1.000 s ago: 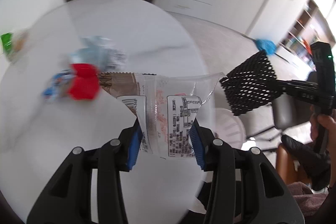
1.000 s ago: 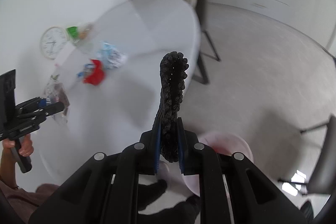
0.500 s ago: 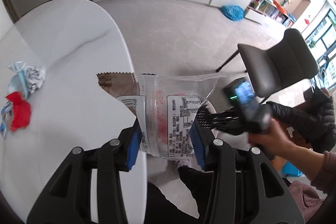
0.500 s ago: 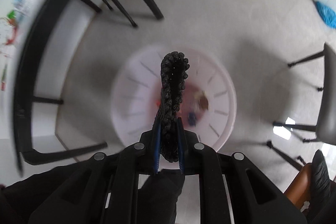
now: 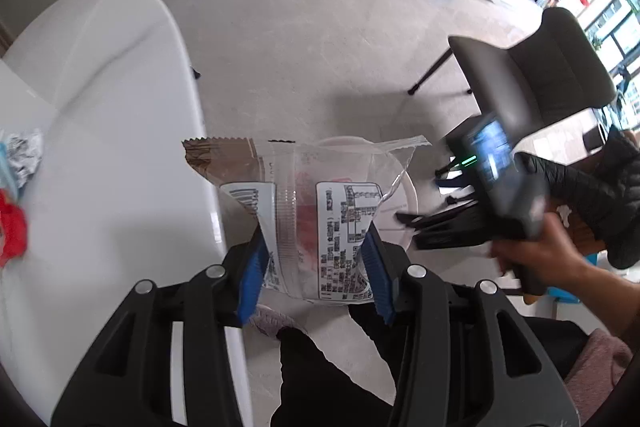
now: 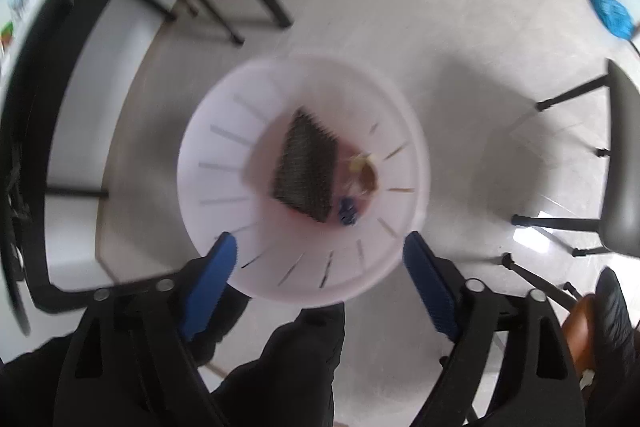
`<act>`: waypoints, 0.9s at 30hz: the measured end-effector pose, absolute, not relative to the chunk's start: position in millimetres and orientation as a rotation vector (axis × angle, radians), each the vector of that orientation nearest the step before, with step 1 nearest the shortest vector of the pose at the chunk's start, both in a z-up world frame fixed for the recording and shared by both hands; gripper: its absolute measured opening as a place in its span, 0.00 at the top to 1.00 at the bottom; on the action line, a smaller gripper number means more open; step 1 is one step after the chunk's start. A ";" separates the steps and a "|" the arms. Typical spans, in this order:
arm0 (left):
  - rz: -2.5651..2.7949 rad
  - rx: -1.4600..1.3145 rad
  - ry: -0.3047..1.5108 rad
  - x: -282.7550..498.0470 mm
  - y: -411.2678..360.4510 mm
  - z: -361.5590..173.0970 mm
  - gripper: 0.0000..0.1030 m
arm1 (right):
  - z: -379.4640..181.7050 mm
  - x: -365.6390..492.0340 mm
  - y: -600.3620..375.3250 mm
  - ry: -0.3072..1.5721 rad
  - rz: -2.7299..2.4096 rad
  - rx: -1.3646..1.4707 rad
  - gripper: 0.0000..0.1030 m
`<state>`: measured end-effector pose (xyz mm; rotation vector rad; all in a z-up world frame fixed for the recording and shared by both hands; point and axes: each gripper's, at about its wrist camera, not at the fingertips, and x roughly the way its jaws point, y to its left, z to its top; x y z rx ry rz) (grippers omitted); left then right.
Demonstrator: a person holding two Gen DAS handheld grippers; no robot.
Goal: Collect trash
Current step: 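Carry the snack bag and black mesh pad over the bin and release both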
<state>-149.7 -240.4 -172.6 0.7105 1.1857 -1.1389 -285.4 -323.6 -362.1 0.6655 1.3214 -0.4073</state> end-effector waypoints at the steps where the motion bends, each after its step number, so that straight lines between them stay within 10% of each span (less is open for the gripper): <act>1: -1.149 0.718 1.198 -152.8 -244.7 -178.9 0.57 | -352.4 -292.5 -326.2 1.304 -0.430 0.670 0.10; 10: -1.217 0.851 1.341 -188.3 -292.1 -271.3 0.52 | -291.2 -348.2 -356.2 1.205 -0.567 0.710 0.07; 17: -1.171 0.924 1.451 -209.5 -315.6 -324.2 0.12 | -285.0 -371.6 -369.6 1.165 -0.606 0.774 0.07; 27: -1.096 0.878 1.467 -209.7 -309.4 -314.9 0.08 | -280.4 -380.2 -370.9 1.162 -0.624 0.770 0.07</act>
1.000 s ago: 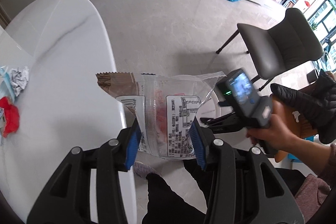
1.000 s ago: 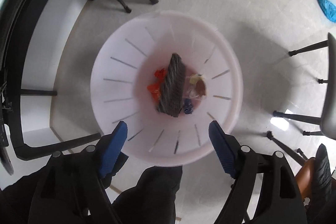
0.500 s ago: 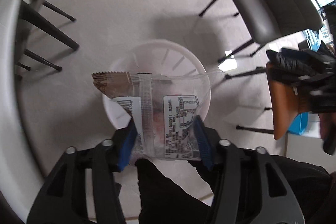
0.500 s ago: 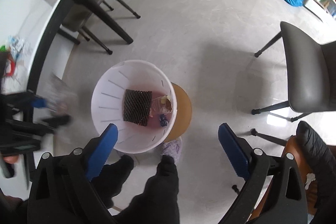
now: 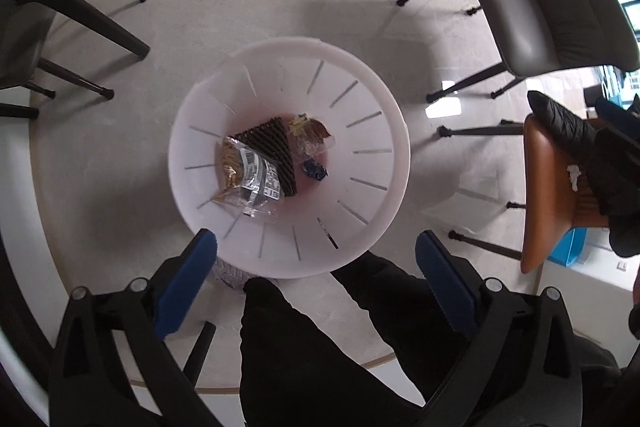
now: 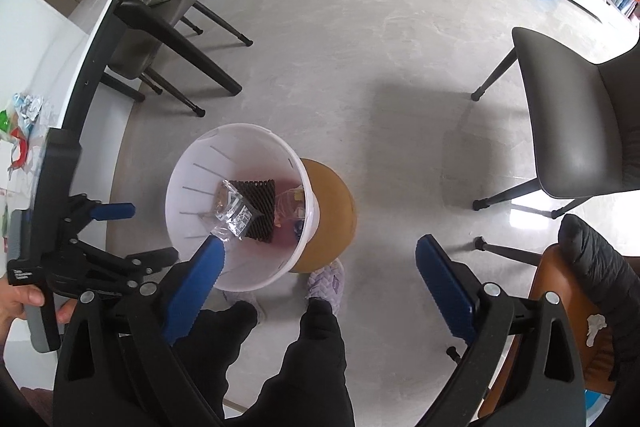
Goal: Collect trash
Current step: 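Grasp the blue bird-print box with the left gripper while the right grasps the red-lined cardboard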
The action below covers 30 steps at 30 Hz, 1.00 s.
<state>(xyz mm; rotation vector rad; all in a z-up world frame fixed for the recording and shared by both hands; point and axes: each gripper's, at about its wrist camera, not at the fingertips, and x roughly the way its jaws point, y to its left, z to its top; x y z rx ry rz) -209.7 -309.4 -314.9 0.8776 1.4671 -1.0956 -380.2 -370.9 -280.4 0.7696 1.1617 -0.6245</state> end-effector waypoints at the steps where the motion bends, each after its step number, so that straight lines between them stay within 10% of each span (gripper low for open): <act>1: -1.089 0.867 1.445 -208.6 -308.6 -305.9 0.08 | -278.8 -379.3 -370.6 1.161 -0.623 0.764 0.07; 16: -0.895 0.618 1.148 -139.6 -232.6 -110.5 0.07 | -162.9 -305.5 -346.9 1.022 -0.499 0.548 0.02; 30: -0.567 0.419 1.117 -31.7 -91.3 -89.9 0.07 | -114.4 -144.8 -258.4 0.977 -0.164 0.379 0.02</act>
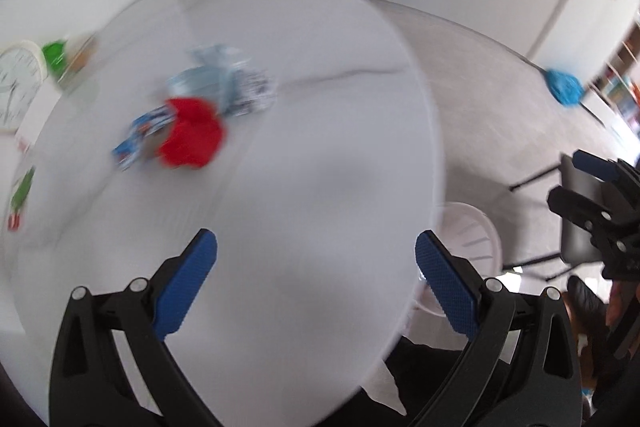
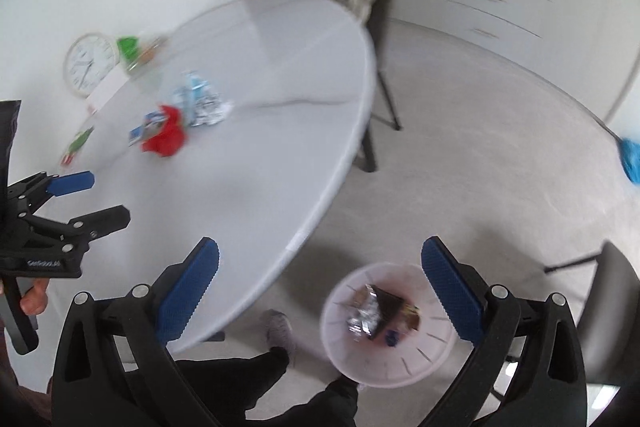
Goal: Collect trash
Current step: 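Grasp the blue bird-print box with the left gripper while the right grasps the red-lined cardboard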
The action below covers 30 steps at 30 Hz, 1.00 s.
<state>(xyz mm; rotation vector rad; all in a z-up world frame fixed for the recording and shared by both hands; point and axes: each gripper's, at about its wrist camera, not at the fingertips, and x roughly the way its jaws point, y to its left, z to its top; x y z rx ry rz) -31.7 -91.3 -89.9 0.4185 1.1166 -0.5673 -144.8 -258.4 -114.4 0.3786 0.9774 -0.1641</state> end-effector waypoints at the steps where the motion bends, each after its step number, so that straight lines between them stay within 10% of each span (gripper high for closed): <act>1: -0.544 0.414 1.117 -23.7 -81.0 -92.0 0.07 | -115.4 -137.1 -252.3 0.983 -0.147 0.374 0.02; 24: -0.879 0.752 1.035 199.3 20.0 -168.8 0.07 | -140.4 -6.4 -130.9 1.142 -0.087 0.352 0.02; 30: -0.993 0.765 1.088 234.4 -2.6 -195.0 0.29 | -150.8 1.7 -123.9 1.166 -0.144 0.414 0.02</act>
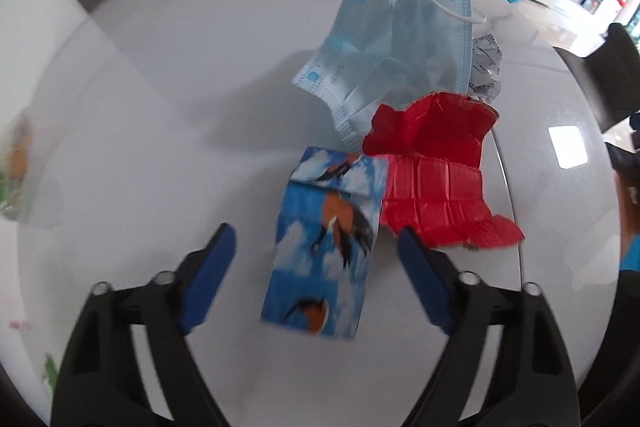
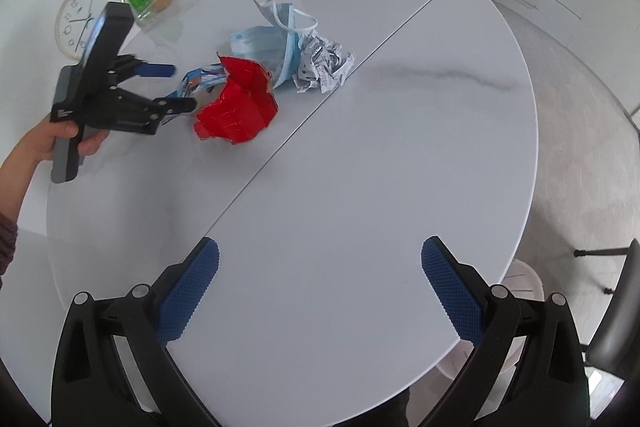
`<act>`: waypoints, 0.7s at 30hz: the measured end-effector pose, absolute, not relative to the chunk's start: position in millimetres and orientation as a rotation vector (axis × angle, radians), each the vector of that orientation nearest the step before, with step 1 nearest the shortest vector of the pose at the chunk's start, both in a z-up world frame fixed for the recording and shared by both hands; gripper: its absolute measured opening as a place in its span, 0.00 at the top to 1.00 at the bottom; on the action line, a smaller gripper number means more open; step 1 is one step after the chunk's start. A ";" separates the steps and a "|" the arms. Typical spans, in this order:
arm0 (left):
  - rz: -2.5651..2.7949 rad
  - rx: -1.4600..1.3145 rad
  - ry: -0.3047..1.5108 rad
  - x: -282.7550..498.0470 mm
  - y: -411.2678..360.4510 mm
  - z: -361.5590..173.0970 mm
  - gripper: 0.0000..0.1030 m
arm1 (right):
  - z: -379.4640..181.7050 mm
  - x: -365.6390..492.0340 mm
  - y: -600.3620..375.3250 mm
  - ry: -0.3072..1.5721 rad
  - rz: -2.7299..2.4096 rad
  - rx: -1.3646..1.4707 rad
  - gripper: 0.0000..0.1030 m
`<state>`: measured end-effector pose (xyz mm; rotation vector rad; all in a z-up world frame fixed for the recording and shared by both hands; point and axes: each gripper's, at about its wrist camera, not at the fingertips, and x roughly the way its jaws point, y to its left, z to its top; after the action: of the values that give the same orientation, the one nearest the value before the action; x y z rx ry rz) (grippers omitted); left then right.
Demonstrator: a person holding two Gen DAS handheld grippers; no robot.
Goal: Collect trash
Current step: 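Grasp the blue bird-print box with the left gripper while the right grasps the red-lined cardboard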
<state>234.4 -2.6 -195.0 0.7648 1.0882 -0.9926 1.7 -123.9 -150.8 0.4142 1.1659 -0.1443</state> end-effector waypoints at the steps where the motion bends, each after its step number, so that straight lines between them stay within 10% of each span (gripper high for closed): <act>1: -1.012 0.763 1.099 236.4 -5.9 -199.7 0.36 | -151.7 5.1 -122.5 1.168 -0.148 0.413 0.02; 4: -1.022 0.734 1.121 239.7 -7.5 -208.0 0.53 | -151.8 16.0 -118.7 1.169 -0.133 0.389 0.02; 21: -0.660 0.290 1.166 202.0 92.3 -187.6 0.53 | -173.8 136.3 -69.4 1.151 -0.008 0.360 0.02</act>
<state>202.0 92.3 -187.6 0.2898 1.1656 -0.6600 136.3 -69.4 -173.8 0.3599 1.1514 -0.0076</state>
